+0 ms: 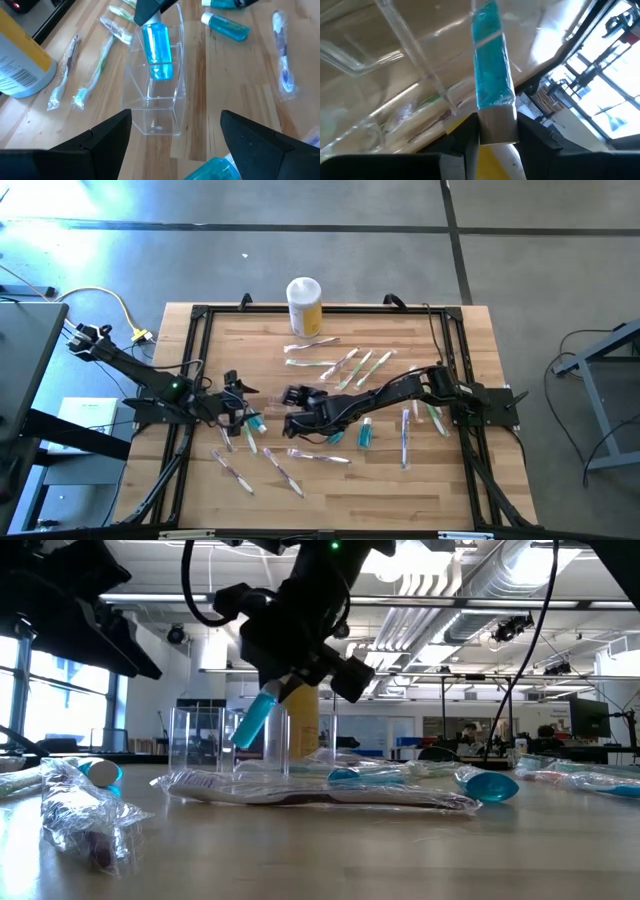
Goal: Pick & Place toothbrushing station
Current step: Put the mouthwash bottle into the transparent organizer
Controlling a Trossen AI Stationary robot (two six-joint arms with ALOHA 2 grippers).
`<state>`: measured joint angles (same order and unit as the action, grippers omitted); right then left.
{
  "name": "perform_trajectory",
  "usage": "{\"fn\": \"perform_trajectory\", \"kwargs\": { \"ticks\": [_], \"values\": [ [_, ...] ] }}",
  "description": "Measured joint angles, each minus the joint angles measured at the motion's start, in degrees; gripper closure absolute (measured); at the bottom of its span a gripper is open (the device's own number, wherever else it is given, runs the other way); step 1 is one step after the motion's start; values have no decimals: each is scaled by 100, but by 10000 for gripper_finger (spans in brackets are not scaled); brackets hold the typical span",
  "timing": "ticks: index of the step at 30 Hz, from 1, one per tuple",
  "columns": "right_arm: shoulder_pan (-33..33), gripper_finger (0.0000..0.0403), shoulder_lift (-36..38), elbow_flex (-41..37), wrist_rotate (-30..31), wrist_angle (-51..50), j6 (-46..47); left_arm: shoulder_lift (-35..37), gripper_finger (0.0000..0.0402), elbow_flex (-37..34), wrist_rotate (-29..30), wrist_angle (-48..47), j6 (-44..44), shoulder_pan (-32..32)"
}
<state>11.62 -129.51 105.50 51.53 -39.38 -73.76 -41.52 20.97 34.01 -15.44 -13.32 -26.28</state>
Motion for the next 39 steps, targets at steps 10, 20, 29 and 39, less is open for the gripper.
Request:
{"fn": "perform_trajectory", "kwargs": {
  "ticks": [10, 20, 29, 39],
  "values": [
    [28, 295, 0, -1, 146, 343, -9, -81, 103, 0, 14, 61, 2, 2],
    [-16, 295, 0, -1, -210, -302, 260, -81, 103, -2, 14, 61, 2, 0],
    [-52, 295, 0, -1, -483, -960, 729, -81, 103, -4, 14, 57, 2, 2],
    [-48, 295, 9, 10, -616, -1302, 487, -81, 103, -4, 12, 34, 2, 0]
  ]
}}
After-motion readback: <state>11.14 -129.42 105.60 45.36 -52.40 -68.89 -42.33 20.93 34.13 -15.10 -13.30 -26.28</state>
